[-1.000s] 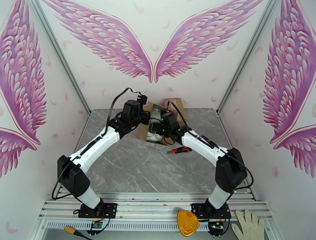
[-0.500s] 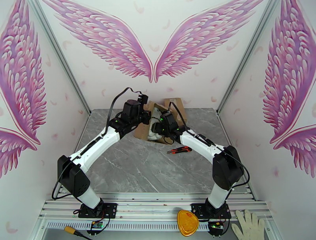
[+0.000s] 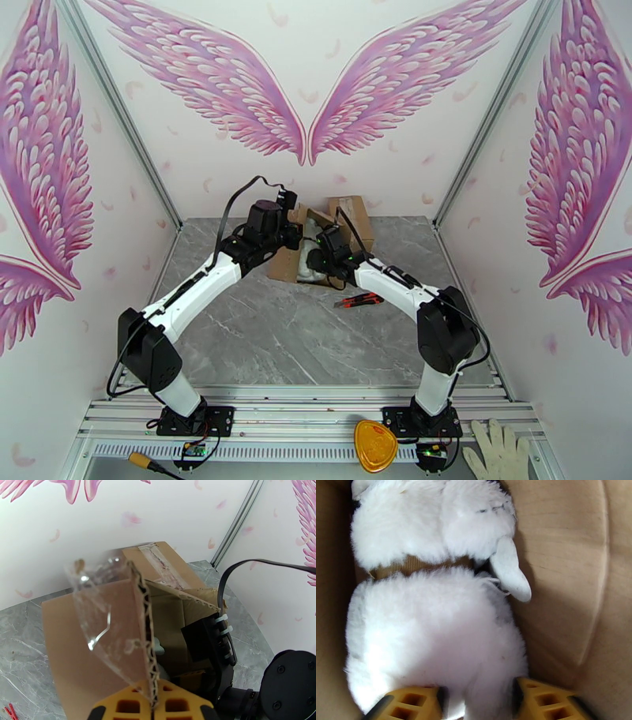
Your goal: Unpack the express box
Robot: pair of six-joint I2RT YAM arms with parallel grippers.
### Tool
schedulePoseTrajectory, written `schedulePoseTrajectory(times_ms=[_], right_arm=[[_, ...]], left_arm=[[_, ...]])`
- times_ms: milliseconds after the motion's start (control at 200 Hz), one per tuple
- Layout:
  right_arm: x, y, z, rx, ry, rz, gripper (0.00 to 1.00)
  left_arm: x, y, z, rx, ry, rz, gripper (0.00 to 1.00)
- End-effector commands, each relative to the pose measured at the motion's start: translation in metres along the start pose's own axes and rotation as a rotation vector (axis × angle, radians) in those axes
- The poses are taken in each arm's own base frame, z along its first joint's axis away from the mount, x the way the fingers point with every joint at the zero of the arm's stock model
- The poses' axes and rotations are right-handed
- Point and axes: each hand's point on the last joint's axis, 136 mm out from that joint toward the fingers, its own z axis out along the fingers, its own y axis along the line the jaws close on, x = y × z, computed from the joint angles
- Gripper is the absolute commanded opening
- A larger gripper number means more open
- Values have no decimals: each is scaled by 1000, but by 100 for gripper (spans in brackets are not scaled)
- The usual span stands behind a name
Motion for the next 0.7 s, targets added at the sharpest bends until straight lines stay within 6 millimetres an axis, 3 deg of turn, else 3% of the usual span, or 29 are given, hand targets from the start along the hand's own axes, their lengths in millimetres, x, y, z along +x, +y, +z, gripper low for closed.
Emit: schedulePoseTrajectory(times_ms=[0, 105, 185, 395, 500, 695], right_arm=[[18, -25, 8, 144, 43, -81, 71], [20, -23, 11, 135, 58, -87, 68], [23, -20, 15, 123, 69, -87, 58], [27, -19, 21, 120, 86, -122, 18], [20, -13, 17, 105, 71, -152, 0], [-13, 11, -18, -8, -62, -181, 0]], left_arm=[[-39, -24, -17, 90, -129, 9, 0], [-41, -26, -17, 96, -137, 5, 0], [-41, -25, -18, 95, -136, 7, 0], [-41, -21, -21, 76, -142, 14, 0], [-42, -15, -22, 58, -149, 9, 0], [-38, -3, -17, 11, -123, 13, 0]])
